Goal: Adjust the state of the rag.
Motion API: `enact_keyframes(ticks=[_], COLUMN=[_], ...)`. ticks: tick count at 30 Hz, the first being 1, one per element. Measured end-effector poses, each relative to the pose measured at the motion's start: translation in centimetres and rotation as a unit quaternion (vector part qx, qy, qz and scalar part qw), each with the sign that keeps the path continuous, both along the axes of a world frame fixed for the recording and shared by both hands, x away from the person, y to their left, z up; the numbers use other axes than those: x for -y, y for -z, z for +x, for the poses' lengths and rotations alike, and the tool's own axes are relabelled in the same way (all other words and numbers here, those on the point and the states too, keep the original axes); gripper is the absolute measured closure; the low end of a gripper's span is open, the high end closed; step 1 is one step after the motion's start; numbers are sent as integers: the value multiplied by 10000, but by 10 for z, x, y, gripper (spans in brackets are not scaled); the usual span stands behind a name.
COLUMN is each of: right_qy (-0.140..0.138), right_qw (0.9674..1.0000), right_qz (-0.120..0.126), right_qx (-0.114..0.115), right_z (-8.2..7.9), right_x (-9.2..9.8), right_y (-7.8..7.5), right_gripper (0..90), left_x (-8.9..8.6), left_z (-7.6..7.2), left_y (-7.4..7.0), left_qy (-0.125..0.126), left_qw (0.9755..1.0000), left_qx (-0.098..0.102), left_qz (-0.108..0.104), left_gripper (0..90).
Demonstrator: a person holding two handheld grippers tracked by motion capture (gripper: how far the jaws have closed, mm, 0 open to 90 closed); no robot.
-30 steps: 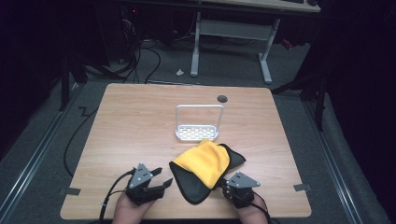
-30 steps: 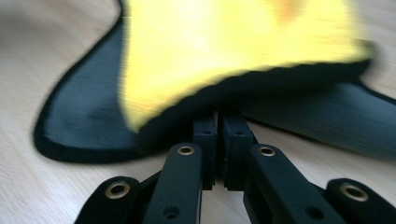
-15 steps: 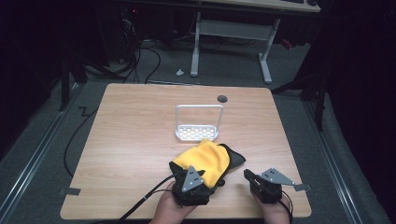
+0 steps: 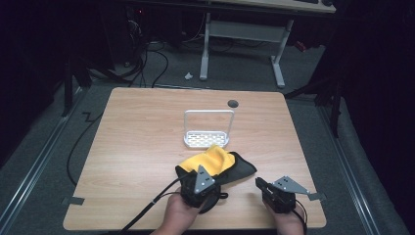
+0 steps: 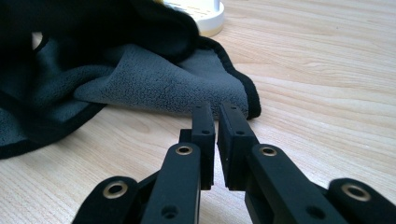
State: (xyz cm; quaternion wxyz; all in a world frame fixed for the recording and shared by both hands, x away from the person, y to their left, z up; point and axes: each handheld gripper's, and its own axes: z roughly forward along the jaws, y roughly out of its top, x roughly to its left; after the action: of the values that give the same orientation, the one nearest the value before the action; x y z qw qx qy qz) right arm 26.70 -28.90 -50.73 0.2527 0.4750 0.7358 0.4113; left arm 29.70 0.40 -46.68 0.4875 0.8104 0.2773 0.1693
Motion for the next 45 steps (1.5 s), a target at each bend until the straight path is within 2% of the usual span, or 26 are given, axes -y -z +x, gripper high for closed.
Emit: enact_keyframes(ticks=[1,2,4,5,7,8,11,15,17,18,20,21,22,23,24,26,28,31,32,36,37,39,40,43,44,45], right_qy=[0,0,-24,-57,-96,-118,-162,-222,-308,-392,-590,-695,-695,-916,-979,-1137,-1286,-1391,-1450,-1493,-1508,-1486,-1478,-1415,-1300,-1261], right_qw=[10000,10000,10000,10000,9999,9998,9997,9995,9993,9990,9980,9973,9973,9955,9950,9932,9910,9892,9876,9859,9846,9842,9841,9841,9849,9855], right_qz=[0,-2,-35,-65,-90,-124,-156,-187,-198,-208,-225,-255,-255,-204,-187,-206,-289,-340,-409,-543,-665,-758,-805,-913,-1007,-992], right_qx=[0,-3,-20,-42,-22,-45,-59,-85,-71,-64,-35,-28,-28,-87,-99,-147,-222,-314,-452,-532,-587,-588,-570,-559,-549,-555], right_z=[0,0,1,1,1,1,2,2,1,1,0,-1,-1,-1,-1,-1,-1,1,4,5,5,3,3,2,0,-1], right_x=[0,0,-2,-5,-7,-10,-14,-21,-29,-34,-48,-55,-55,-72,-77,-91,-103,-110,-113,-115,-116,-116,-115,-111,-103,-100], right_y=[0,0,1,1,2,2,3,4,3,3,1,1,1,1,2,4,7,11,16,20,22,21,21,20,19,19], right_gripper=[859,859,859,859,859,859,859,857,849,843,825,808,808,735,701,609,561,543,541,589,680,811,846,857,857,857], left_x=[0,-12,-32,-52,-60,-79,-105,-134,-144,-149,-154,-157,-157,-160,-161,-162,-162,-162,-162,-162,-162,-162,-162,-162,-162,-162], left_z=[0,1,3,5,6,9,10,12,14,16,20,22,22,26,26,26,25,24,24,23,23,23,23,23,23,23], left_y=[0,-6,-13,-15,-15,-11,0,22,31,35,42,45,45,49,50,53,53,52,51,51,51,52,52,52,52,52], left_qy=[0,-96,-283,-472,-544,-726,-934,-1205,-1317,-1355,-1425,-1479,-1479,-1542,-1567,-1583,-1581,-1574,-1562,-1541,-1541,-1544,-1544,-1542,-1537,-1533], left_qw=[10000,9999,9993,9984,9981,9970,9956,9923,9904,9892,9871,9860,9860,9836,9828,9825,9826,9829,9834,9838,9839,9839,9839,9841,9841,9842], left_qx=[0,25,129,177,175,126,13,-275,-412,-547,-720,-762,-762,-937,-977,-985,-973,-950,-925,-906,-903,-896,-891,-878,-884,-877], left_qz=[0,-135,-228,-258,-249,-243,-113,-18,-61,-116,-97,-60,-60,-50,-30,41,73,63,75,92,84,82,89,94,85,82], left_gripper=[837,837,838,838,838,838,837,835,833,832,827,824,819,813,808,804,804,804,804,804,804,804,804,804,804,805])
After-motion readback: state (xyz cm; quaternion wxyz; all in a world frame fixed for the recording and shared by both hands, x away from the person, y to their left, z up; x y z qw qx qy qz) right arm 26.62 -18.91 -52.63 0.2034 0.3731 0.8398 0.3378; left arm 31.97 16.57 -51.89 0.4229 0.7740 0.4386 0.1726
